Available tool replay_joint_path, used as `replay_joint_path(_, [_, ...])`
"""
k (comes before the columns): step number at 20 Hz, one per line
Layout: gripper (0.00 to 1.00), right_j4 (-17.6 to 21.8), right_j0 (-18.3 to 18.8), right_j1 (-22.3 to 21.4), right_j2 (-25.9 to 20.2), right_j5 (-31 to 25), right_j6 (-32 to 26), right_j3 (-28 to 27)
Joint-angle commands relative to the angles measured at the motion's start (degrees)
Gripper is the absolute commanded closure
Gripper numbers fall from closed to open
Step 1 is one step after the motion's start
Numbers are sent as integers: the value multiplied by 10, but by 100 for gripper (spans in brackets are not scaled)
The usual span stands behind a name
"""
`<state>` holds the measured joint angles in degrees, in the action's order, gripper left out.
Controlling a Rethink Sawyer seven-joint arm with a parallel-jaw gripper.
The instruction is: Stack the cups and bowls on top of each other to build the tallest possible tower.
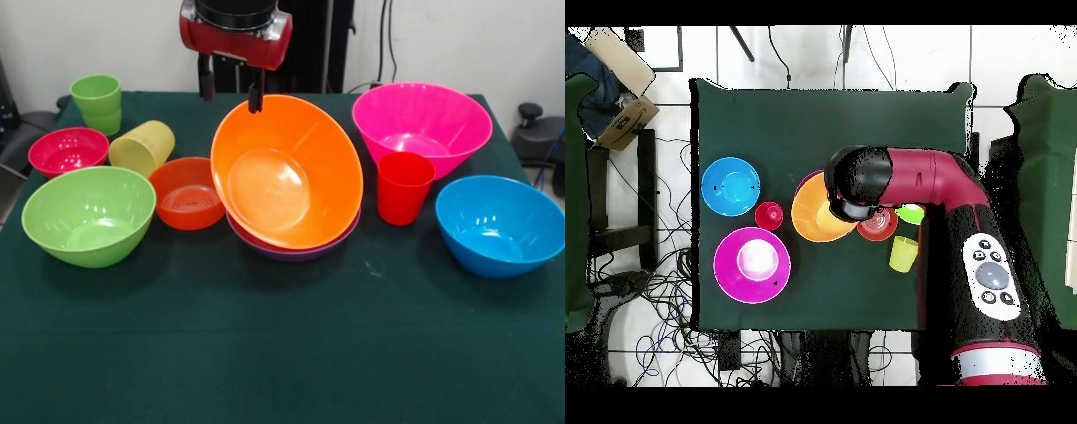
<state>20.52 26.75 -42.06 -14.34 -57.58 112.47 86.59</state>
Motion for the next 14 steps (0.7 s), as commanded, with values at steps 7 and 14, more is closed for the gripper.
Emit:
replay_joint_path(7, [0, 2, 46, -24, -120, -108, -216, -8])
replay_joint_path(14, [0, -44, 48, -21, -120, 19, -57, 0])
